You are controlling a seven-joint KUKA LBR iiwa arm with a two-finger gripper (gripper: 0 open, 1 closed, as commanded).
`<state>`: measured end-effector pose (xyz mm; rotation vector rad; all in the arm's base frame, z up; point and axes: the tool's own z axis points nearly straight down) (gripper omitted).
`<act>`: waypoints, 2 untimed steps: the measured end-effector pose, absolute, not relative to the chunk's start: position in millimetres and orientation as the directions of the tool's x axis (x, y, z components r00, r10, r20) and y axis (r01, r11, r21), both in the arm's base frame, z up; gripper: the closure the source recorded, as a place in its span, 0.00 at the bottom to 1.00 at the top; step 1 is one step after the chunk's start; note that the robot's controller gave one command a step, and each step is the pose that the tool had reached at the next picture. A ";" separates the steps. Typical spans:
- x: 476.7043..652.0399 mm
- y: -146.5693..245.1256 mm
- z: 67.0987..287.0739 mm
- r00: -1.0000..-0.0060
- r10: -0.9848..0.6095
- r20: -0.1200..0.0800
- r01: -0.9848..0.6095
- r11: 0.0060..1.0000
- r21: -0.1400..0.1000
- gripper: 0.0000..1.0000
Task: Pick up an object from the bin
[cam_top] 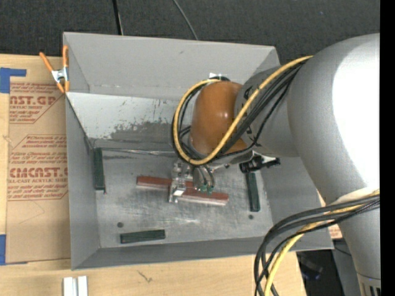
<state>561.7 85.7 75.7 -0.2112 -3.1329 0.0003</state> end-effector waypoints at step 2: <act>561.8 86.3 91.5 -0.991 0.134 -0.002 0.134 0.991 0.001 1.00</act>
Offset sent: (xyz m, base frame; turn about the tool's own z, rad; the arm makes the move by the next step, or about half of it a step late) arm 0.0002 0.0000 0.0170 0.0000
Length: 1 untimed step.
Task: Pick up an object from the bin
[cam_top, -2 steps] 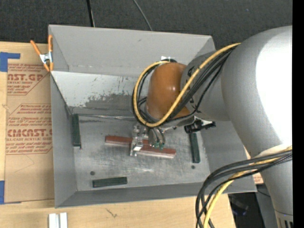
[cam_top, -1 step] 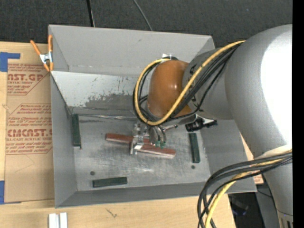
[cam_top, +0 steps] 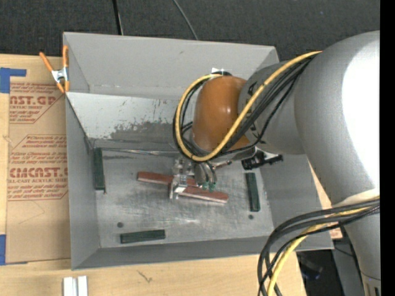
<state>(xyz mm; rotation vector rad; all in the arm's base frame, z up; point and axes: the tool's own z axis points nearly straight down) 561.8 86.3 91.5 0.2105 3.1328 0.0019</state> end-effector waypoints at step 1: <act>558.4 85.9 109.6 -0.991 0.134 0.011 0.134 0.991 -0.002 1.00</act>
Offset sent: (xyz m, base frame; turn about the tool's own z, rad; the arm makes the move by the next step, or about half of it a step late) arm 0.0000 0.0001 0.0486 0.0000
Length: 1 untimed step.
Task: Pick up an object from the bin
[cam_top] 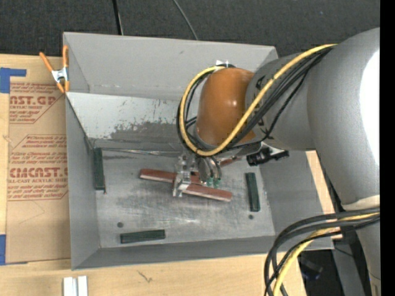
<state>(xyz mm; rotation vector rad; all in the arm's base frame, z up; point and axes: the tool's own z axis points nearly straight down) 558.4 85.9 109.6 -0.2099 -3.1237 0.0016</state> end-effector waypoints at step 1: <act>561.9 86.7 134.2 -0.991 0.133 -0.002 0.133 0.991 0.002 1.00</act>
Offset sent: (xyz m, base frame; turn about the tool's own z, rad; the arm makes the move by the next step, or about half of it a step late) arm 0.0001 -0.0001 0.0025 0.0000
